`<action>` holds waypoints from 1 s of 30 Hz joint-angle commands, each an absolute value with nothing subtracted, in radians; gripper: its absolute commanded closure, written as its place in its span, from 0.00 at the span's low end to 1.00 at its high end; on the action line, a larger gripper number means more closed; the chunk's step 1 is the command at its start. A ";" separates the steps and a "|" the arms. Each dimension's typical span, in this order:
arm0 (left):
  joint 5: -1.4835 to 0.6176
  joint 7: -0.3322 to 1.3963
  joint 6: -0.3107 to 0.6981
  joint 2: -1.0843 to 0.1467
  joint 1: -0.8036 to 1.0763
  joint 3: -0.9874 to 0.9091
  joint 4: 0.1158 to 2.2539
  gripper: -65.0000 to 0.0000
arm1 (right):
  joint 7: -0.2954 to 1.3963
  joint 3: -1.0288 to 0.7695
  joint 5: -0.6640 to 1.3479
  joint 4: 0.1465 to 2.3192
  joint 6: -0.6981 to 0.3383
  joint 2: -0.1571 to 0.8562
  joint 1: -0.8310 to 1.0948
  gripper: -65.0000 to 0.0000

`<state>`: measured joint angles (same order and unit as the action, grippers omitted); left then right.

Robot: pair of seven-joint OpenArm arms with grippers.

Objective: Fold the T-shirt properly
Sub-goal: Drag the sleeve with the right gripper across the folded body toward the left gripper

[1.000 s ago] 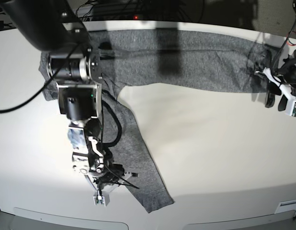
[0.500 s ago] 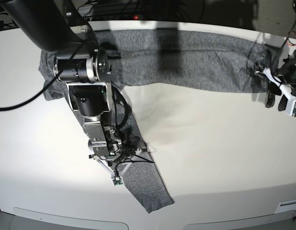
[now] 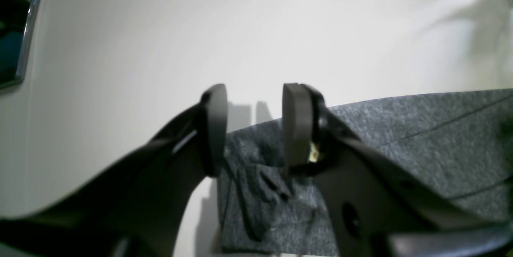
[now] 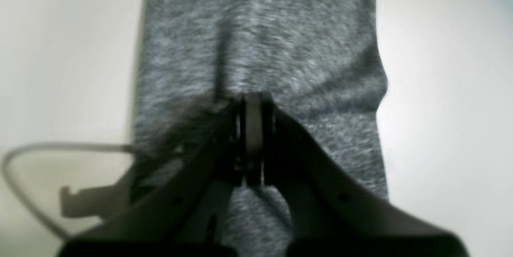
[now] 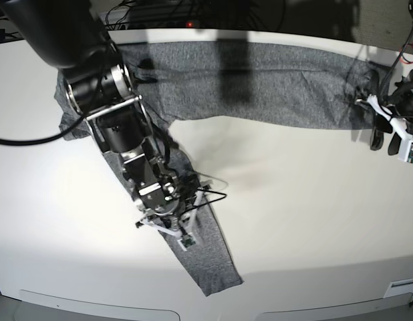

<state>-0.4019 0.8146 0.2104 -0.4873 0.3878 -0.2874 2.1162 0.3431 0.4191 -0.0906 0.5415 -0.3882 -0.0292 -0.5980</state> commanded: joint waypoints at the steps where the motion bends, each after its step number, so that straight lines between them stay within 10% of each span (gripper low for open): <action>1: -0.401 0.792 0.206 -0.505 0.382 -0.295 2.133 0.65 | 0.447 0.456 -0.045 0.554 -0.457 -0.047 -0.554 1.00; 23: -0.401 0.792 0.205 -0.505 0.382 -0.295 2.133 0.65 | 0.673 0.562 0.147 1.424 -0.506 0.111 -0.125 1.00; 30: -0.402 0.792 0.205 -0.505 0.382 -0.295 2.133 0.65 | 0.605 0.556 0.195 1.547 -0.487 0.110 -0.137 0.62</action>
